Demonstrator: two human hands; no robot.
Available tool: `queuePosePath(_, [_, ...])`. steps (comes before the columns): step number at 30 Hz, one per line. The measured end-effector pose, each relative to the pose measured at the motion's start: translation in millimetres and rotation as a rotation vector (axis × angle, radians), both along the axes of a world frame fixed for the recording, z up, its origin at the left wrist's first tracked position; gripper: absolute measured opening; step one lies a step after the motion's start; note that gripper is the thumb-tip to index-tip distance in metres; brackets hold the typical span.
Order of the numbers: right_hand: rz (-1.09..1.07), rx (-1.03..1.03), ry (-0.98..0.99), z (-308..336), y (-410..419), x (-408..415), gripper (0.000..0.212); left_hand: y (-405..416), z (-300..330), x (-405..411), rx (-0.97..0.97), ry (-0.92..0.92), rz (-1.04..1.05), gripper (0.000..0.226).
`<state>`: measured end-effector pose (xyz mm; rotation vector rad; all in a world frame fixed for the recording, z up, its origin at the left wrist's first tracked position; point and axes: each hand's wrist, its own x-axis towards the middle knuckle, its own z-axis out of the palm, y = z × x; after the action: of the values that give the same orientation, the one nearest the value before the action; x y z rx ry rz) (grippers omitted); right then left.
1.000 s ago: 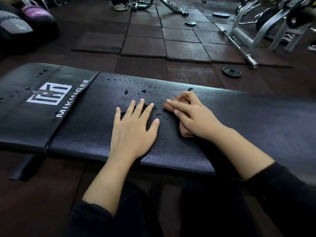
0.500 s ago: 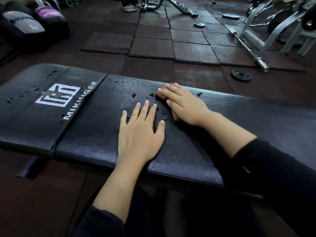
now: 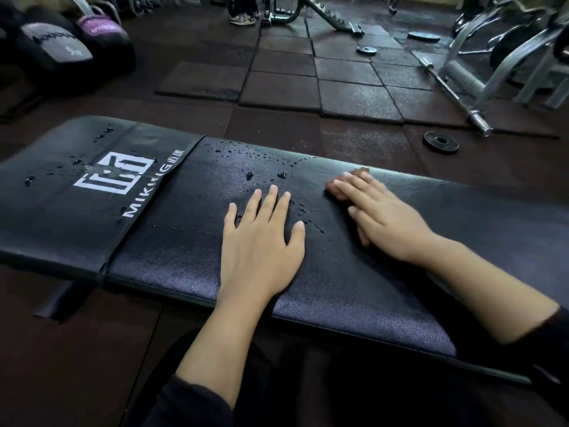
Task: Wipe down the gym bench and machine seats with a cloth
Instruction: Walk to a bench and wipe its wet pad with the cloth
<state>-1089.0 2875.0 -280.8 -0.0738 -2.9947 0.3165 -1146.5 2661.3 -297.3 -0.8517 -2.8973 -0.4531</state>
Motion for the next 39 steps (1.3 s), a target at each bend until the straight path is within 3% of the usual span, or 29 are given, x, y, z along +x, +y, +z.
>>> queuePosePath(8, [0.034, -0.064, -0.079, 7.0, 2.5, -94.2, 0.047, 0.7, 1.0, -0.9, 0.001, 0.018, 0.0, 0.066])
queuePosePath(14, [-0.155, -0.094, -0.046, 13.2, 37.3, -41.2, 0.045, -0.5, 1.5, 0.3, 0.023, -0.005, -0.004, 0.059])
queuePosePath(21, [0.039, -0.05, -0.016, 3.9, -39.2, -36.6, 0.05, 0.2, -1.2, -0.9, 0.024, 0.016, -0.004, 0.059])
queuePosePath(27, [-0.072, -0.127, -0.133, 15.2, -28.1, -101.1, 0.048, -1.2, 1.0, -3.1, 0.032, -0.018, -0.018, 0.058])
queuePosePath(32, [-0.192, -0.113, -0.103, 13.2, -4.2, -55.5, 0.049, -3.3, 3.3, -2.9, 0.047, -0.045, -0.041, 0.058])
queuePosePath(36, [-0.106, -0.102, -0.086, 9.4, -16.0, -23.1, 0.051, -16.1, 13.7, -8.3, 0.126, -0.123, -0.096, 0.052])
queuePosePath(39, [-0.039, -0.151, -0.049, 11.2, -26.5, -26.7, 0.052, -45.1, 21.5, -26.3, 0.057, -0.011, -0.051, 0.051])
